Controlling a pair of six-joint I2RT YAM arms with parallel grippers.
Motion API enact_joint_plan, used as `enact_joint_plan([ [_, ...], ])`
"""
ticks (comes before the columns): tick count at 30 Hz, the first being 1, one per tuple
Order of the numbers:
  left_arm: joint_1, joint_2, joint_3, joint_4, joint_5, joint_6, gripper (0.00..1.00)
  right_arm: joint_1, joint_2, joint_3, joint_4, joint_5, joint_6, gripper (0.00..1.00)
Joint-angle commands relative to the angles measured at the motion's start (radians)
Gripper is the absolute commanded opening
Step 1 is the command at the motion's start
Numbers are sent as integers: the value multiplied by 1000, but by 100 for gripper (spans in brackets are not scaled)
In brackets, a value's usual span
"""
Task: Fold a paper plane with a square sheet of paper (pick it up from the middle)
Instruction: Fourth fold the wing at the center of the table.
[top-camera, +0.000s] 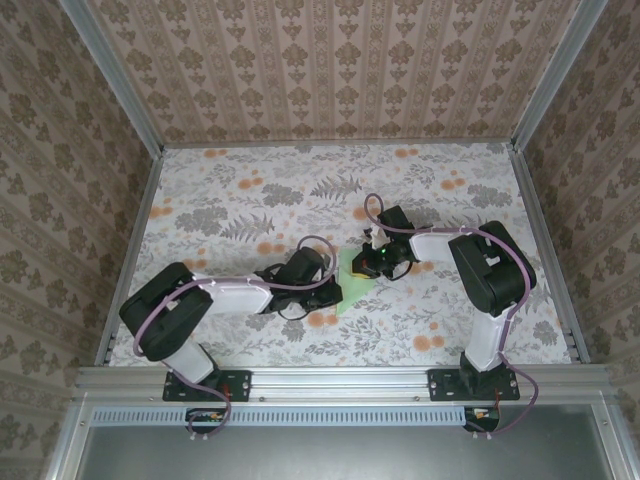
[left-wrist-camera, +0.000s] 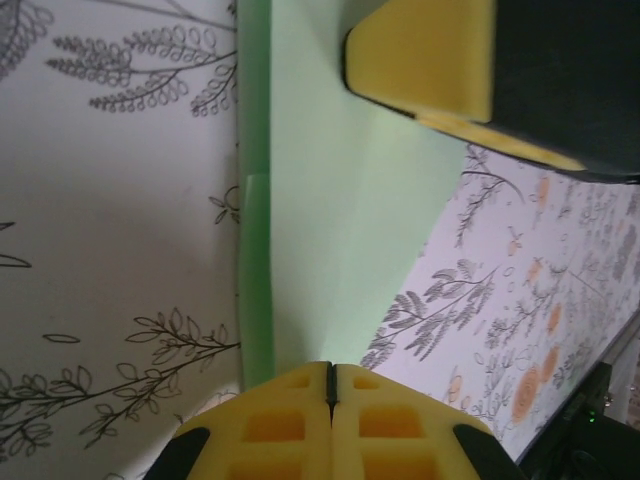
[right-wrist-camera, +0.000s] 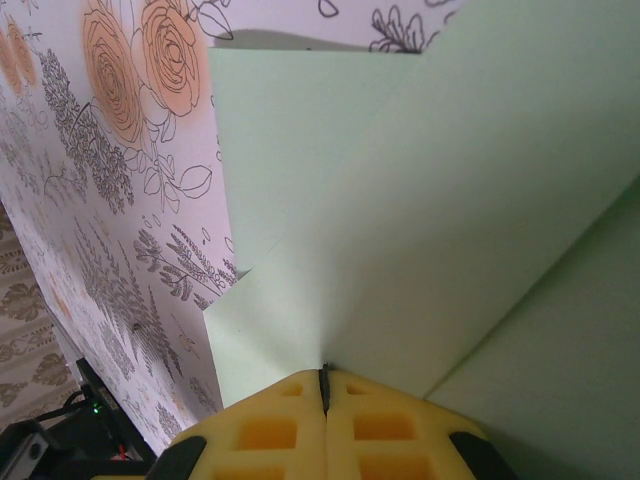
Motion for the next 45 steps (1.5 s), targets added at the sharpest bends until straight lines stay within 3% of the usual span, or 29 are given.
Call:
enact_joint_plan([
  [1, 1, 22, 23, -16, 14, 14, 0, 8, 103, -44, -104, 206, -3, 0],
  [13, -3, 86, -4, -105, 19, -1, 0, 7, 24, -35, -90, 191, -17, 0],
  [21, -4, 85, -10, -143, 21, 15, 0, 14, -176, -21, -35, 11, -142, 1],
  [35, -3, 88, -19, -141, 20, 18, 0, 129, -108, -119, 66, -21, -46, 0],
  [45, -2, 90, -30, -173, 19, 13, 0, 109, -41, -93, 8, 64, -59, 0],
])
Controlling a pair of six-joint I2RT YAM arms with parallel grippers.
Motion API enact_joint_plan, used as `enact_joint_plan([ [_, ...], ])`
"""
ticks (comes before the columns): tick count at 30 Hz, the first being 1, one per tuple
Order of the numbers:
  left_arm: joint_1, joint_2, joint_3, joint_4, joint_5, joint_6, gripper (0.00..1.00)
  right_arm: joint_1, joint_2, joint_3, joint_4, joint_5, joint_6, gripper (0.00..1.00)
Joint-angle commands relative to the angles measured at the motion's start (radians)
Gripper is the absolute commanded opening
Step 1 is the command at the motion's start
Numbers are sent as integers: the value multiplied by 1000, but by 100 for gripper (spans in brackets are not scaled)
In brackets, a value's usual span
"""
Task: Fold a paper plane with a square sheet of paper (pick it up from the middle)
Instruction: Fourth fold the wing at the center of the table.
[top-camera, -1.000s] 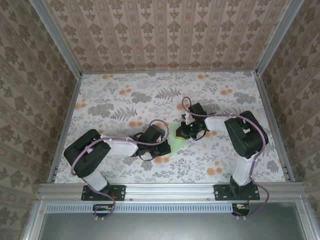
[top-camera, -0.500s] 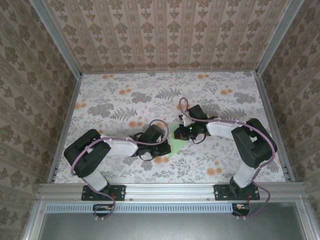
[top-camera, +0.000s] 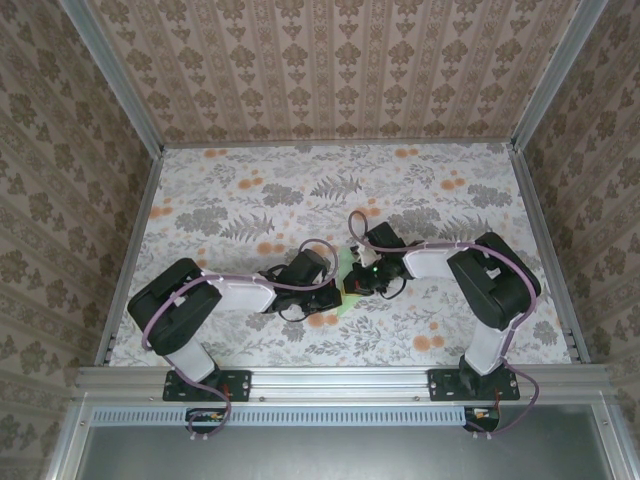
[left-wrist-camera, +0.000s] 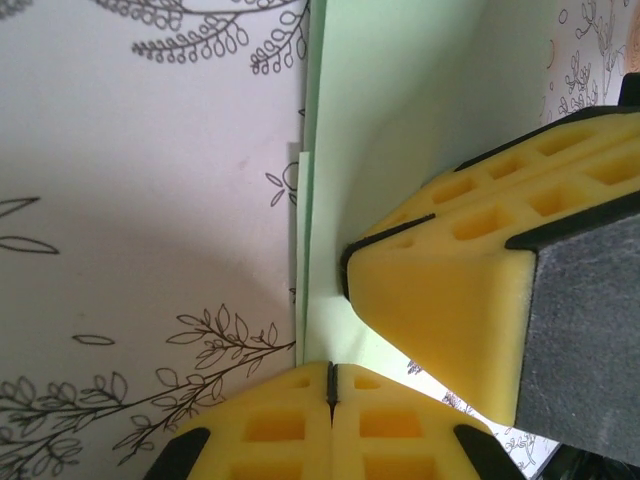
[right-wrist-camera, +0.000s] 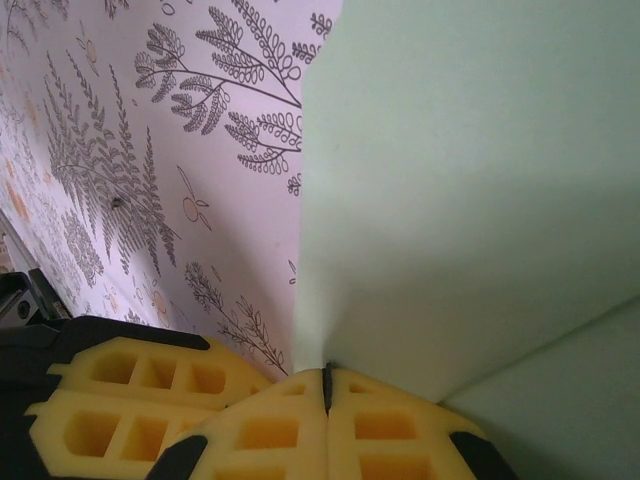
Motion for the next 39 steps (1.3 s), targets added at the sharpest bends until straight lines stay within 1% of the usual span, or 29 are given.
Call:
enact_joint_plan([
  [1, -2, 48, -36, -160, 6, 12, 0, -40, 51, 10, -36, 67, -7, 0],
  [5, 1, 58, -60, -155, 17, 10, 0, -126, 61, -3, -3, 68, -6, 0],
  [8, 8, 60, -71, -154, 24, 24, 0, -170, 66, 9, 12, 61, 2, 0],
  [11, 24, 57, -69, -157, 31, 55, 0, -189, 61, 24, 13, 58, 12, 0],
  [14, 40, 43, -61, -161, 42, 97, 0, -193, 21, 21, 29, 45, 23, 0],
  [18, 45, 32, -22, -195, 42, 149, 0, -175, -62, -12, 63, 7, 33, 0],
  [22, 54, 40, -12, -192, 42, 168, 0, -117, -109, -36, 68, 15, 41, 0],
  [25, 62, 40, -10, -188, 45, 180, 0, -77, -80, -32, 91, 15, 62, 0],
  [30, 66, 29, -1, -192, 51, 213, 0, -37, 7, 29, 94, -3, 67, 0],
  [35, 68, 18, 6, -174, 62, 231, 0, -28, 60, 41, 81, 27, 60, 0],
  [39, 63, -38, 6, -111, 65, 222, 0, -29, 79, 15, 77, 56, 55, 0],
])
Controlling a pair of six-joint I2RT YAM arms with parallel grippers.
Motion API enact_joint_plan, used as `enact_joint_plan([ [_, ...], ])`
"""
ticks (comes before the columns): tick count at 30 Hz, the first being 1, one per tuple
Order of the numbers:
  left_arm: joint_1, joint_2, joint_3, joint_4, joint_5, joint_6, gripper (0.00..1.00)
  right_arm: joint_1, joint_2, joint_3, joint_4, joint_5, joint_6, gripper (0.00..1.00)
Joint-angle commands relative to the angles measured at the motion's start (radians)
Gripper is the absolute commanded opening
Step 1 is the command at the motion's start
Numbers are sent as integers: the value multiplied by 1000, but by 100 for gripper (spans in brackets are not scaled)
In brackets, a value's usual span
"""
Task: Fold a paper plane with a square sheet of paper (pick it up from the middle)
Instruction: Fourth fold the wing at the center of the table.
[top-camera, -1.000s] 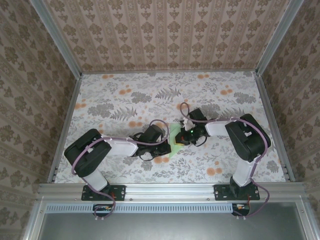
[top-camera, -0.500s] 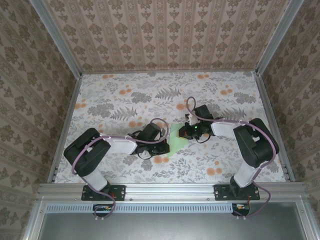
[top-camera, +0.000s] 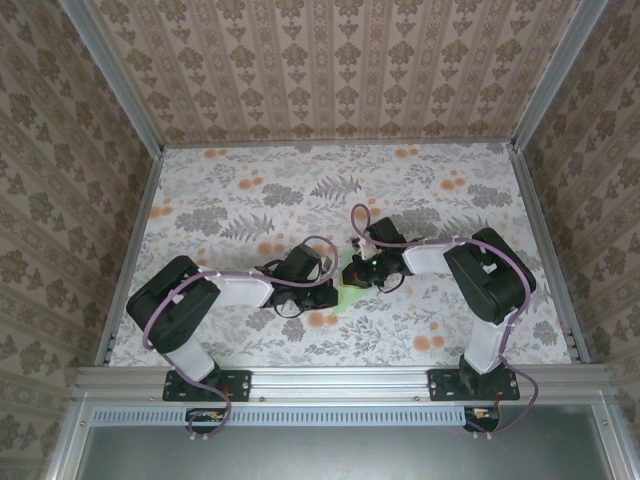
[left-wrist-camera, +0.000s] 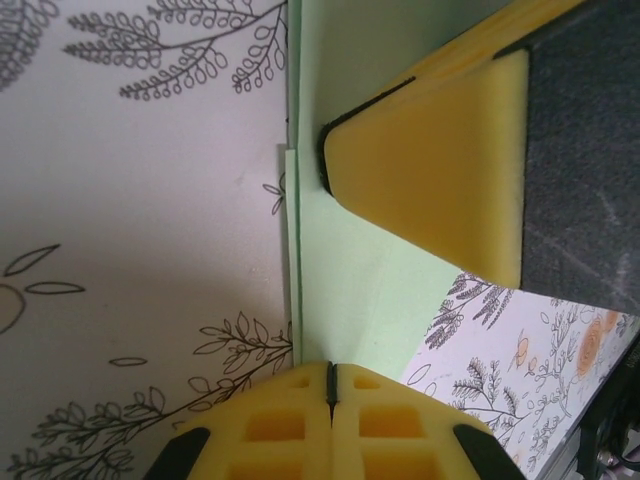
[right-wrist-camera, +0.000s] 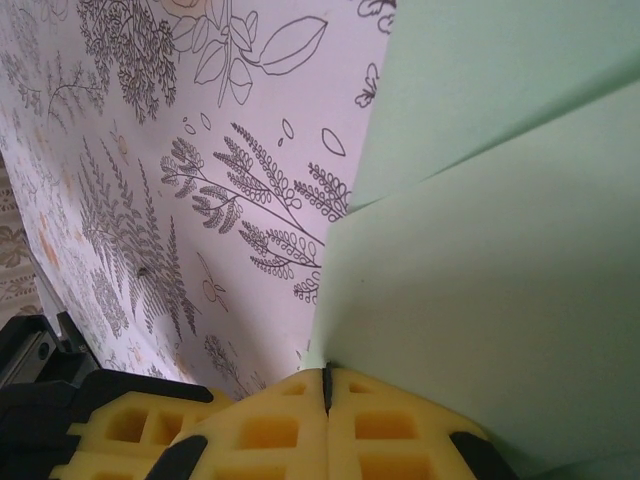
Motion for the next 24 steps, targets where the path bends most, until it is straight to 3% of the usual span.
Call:
enact_joint_plan([
  [1, 1, -52, -10, -32, -26, 17, 0, 3, 39, -14, -10, 58, -1, 0],
  [6, -26, -73, -19, 82, -55, -42, 3, 1, 40, -32, 3, 58, 11, 0],
  [18, -29, 44, -106, 103, -79, -114, 0, -6, 32, -39, 35, 36, -11, 0],
  [24, -29, 39, -177, 84, -74, -151, 0, -79, 7, -78, 147, 13, -51, 0],
])
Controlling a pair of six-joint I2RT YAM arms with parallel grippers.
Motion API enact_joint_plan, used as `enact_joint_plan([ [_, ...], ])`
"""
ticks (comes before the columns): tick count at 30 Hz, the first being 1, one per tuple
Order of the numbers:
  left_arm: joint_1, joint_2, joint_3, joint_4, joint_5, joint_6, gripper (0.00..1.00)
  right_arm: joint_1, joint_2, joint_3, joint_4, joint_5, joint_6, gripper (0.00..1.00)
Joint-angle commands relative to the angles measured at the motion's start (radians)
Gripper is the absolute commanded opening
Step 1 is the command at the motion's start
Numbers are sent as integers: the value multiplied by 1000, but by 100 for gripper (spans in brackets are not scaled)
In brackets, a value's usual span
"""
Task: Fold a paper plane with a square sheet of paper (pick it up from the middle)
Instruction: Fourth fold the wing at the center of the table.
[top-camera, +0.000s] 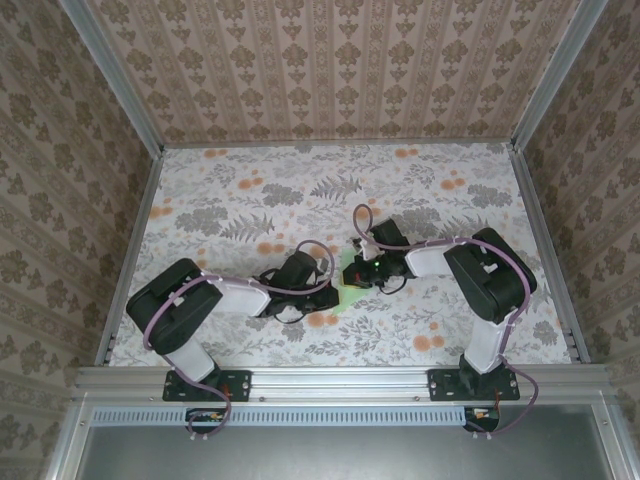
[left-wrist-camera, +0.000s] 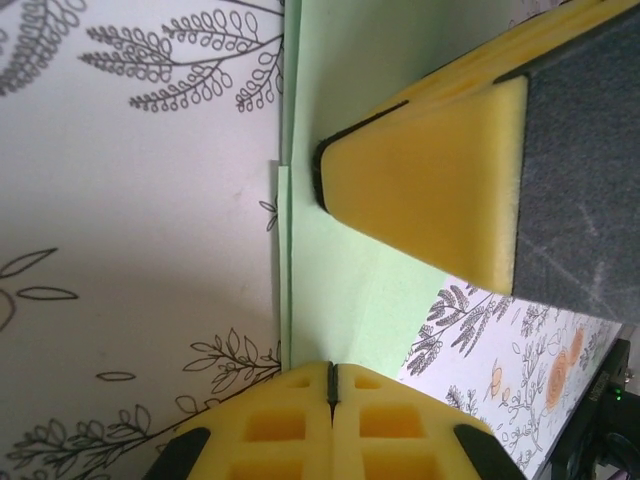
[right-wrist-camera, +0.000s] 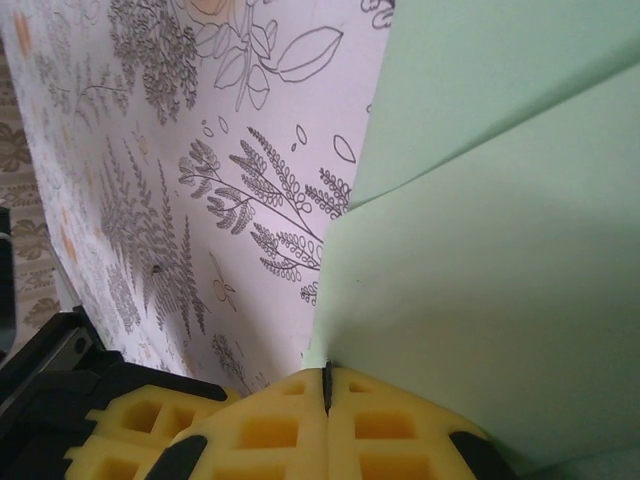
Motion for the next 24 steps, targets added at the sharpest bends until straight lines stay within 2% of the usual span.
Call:
enact_joint_plan([
  [1, -5, 37, -72, -159, -27, -34, 0, -68, 7, -28, 53, 47, -45, 0],
  [9, -5, 51, -81, -184, -3, -34, 0, -205, 61, 28, 97, 46, -26, 0],
  [18, -4, 73, -73, -171, 18, -28, 0, -311, 111, 120, 46, 93, -30, 0],
  [24, -4, 71, -59, -178, 14, -23, 0, -323, 7, 120, 27, 69, -38, 0],
])
